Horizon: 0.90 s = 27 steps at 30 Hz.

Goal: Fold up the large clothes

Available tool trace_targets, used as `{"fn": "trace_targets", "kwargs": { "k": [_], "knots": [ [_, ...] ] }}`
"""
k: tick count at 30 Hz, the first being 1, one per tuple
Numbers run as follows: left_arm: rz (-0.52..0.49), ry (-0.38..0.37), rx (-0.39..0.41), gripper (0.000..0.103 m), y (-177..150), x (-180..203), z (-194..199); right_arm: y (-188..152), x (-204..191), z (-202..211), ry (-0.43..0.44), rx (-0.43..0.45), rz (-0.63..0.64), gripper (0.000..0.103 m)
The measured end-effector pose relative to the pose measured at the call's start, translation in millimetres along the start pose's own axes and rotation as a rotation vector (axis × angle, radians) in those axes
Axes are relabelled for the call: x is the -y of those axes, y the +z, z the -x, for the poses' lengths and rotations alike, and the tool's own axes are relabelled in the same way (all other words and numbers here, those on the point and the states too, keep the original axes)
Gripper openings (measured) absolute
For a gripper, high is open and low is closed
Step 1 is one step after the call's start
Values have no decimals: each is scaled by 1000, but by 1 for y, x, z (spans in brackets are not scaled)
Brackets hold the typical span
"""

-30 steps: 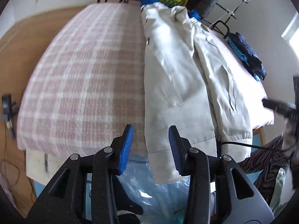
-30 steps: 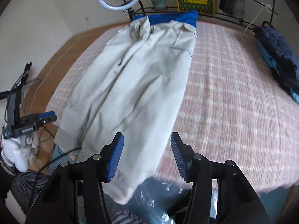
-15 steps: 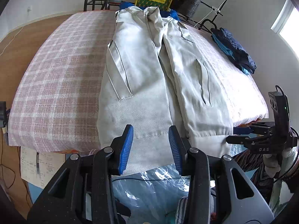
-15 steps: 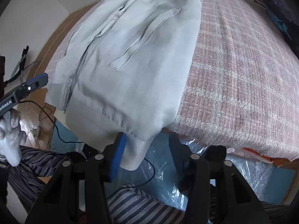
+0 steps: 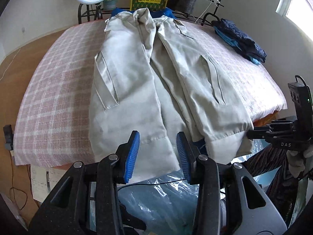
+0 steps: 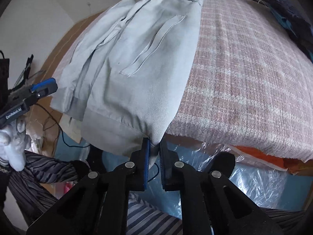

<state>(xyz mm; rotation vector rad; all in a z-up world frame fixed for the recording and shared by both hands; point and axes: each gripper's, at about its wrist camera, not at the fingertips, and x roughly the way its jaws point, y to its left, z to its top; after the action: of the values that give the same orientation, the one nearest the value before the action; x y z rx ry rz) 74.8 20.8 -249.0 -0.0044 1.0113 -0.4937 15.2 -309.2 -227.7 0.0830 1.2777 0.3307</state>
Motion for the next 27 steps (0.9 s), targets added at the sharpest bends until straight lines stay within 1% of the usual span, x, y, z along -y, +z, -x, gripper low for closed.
{"fn": "trace_targets", "kwargs": {
  "k": [1,3,5,7,8,10,11,12,13,15,17,18,19,20,21,22,24,26,27],
  "knots": [
    [7,-17,-10,40,-1,3,-3,1,-1,1,11,-3,7,13],
    [46,-72,-32,40,-1,7,-11,2,3,7,46,-14,1,14],
    [87,-134,-53,40,-1,13,-20,8,12,20,45,24,-5,14],
    [82,-144,-64,40,-1,23,-28,18,17,34,32,66,-4,15],
    [77,-139,-70,40,-1,28,-33,27,21,39,24,78,-9,17],
    [89,-148,-83,40,-2,34,-42,49,28,45,23,104,-15,32],
    [101,-151,-90,40,-2,35,-46,62,33,45,31,113,-10,50],
    [116,-157,-96,40,-2,36,-50,73,36,43,28,122,-9,56],
    [122,-164,-102,40,-1,37,-54,87,38,37,23,128,-13,56],
    [132,-177,-107,39,-1,42,-59,109,44,23,33,109,-18,56],
    [126,-158,-100,34,0,45,-62,127,52,9,15,101,-19,56],
    [128,-151,-99,32,0,45,-62,135,54,2,14,93,-19,52],
    [137,-147,-99,27,0,43,-62,141,55,-5,22,88,-16,48],
    [148,-150,-100,22,0,41,-62,146,55,-11,30,83,-11,38],
    [156,-154,-101,20,1,38,-62,150,53,-17,37,75,1,17],
    [163,-155,-101,15,1,37,-61,150,51,-22,39,71,8,5],
    [168,-157,-99,11,2,36,-60,151,47,-26,33,65,20,1],
    [172,-156,-96,7,2,39,-58,153,43,-27,17,73,43,0],
    [198,-172,-95,6,3,39,-56,151,43,-23,-1,87,47,0]
  ]
}}
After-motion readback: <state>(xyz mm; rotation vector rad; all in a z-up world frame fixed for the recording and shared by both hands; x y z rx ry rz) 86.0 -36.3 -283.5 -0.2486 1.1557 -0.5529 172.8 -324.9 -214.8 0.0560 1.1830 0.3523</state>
